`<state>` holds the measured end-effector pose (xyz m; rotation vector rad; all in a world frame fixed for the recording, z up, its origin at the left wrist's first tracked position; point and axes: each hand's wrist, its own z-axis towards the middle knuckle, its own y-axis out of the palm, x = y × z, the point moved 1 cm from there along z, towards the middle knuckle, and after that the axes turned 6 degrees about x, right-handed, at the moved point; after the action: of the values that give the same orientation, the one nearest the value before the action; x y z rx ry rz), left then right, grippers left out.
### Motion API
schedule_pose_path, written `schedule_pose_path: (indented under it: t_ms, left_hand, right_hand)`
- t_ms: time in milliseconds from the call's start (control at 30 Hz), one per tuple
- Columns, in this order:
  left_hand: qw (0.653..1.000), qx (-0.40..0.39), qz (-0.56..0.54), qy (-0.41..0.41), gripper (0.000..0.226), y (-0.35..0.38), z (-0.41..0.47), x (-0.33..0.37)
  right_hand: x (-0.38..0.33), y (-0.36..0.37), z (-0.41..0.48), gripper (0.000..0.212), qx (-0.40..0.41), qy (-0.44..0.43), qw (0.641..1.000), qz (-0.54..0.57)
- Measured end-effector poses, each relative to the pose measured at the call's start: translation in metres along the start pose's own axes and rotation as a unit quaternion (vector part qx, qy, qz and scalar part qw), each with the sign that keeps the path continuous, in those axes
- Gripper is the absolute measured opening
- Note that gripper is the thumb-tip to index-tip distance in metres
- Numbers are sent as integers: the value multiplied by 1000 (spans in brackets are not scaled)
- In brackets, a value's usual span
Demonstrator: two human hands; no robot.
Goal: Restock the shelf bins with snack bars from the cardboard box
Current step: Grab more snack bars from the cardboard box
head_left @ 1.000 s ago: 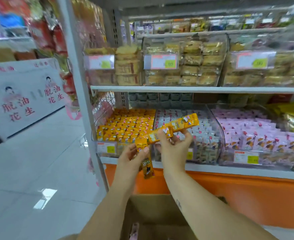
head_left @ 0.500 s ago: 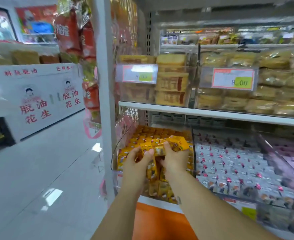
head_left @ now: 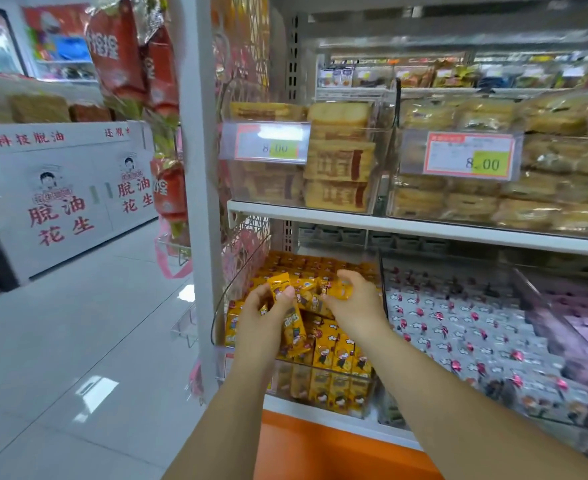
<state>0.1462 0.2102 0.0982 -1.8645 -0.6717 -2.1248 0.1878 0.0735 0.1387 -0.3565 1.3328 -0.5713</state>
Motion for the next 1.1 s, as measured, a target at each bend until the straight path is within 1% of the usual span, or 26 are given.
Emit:
schedule_pose_path:
  t_ms: [67, 100, 167, 233, 300, 400, 467, 533, 567, 600, 667, 733, 767, 833, 900, 1000, 1100]
  left_hand:
    - [1000, -3, -4, -2, 80, -1, -2, -1]
    - [1000, -4, -8, -4, 81, -2, -3, 0]
    - [1000, -12, -12, 3, 78, -2, -5, 2]
    - [1000, -21, -11, 10, 68, -4, -6, 4]
    - [999, -31, -6, 12, 64, -4, -7, 6]
    - [999, -32, -17, 8, 68, -6, -9, 6]
    - [999, -32, -29, 6, 67, -8, -11, 8]
    - [999, -39, -33, 2, 64, -10, -14, 10]
    - [999, -38, -34, -1, 64, -12, -14, 11]
    - [999, -34, -39, -4, 63, -15, -15, 13]
    - [999, -30, -44, -1, 56, -20, -16, 19]
    - [999, -21, -45, 20, 38, -24, -17, 26]
    - [998, -15, -49, 26, 28, -24, -17, 29]
    - [998, -7, -53, 39, 21, -21, -23, 37]
    - [998, -5, -46, 48, 24, -14, -30, 40]
    - [998, 4, -21, 57, 27, -3, -44, 36]
    - [995, 6, 49, 83, 26, 6, -59, 27]
  right_hand:
    - [-4, -3, -7, 39, -13, -78, 991, -111]
    - [-6, -4, -11, 36, -22, -104, 984, -144]
    - [-12, -4, -18, 36, -30, -142, 979, -146]
    - [-20, -5, -22, 41, -47, -181, 975, -123]
    - [-25, -8, -24, 47, -82, -205, 964, -148]
    - [-19, -6, -16, 61, -133, -187, 947, -224]
    - [-15, 1, -10, 65, -153, -187, 943, -228]
    - [-15, 8, -7, 59, -155, -215, 937, -227]
    - [-16, 10, -6, 53, -141, -228, 936, -226]
    - [-17, 10, -6, 48, -123, -235, 939, -217]
    - [-20, 3, -6, 38, -87, -229, 958, -147]
    - [-24, -12, -6, 32, -63, -212, 973, -60]
    - [-25, -21, -8, 30, -62, -206, 976, -38]
    - [-27, -41, -12, 33, -86, -195, 977, -25]
    - [-24, -59, -18, 41, -110, -198, 973, -53]
    - [-8, -73, -24, 47, -112, -204, 963, -136]
    - [13, -76, -27, 51, -101, -184, 952, -224]
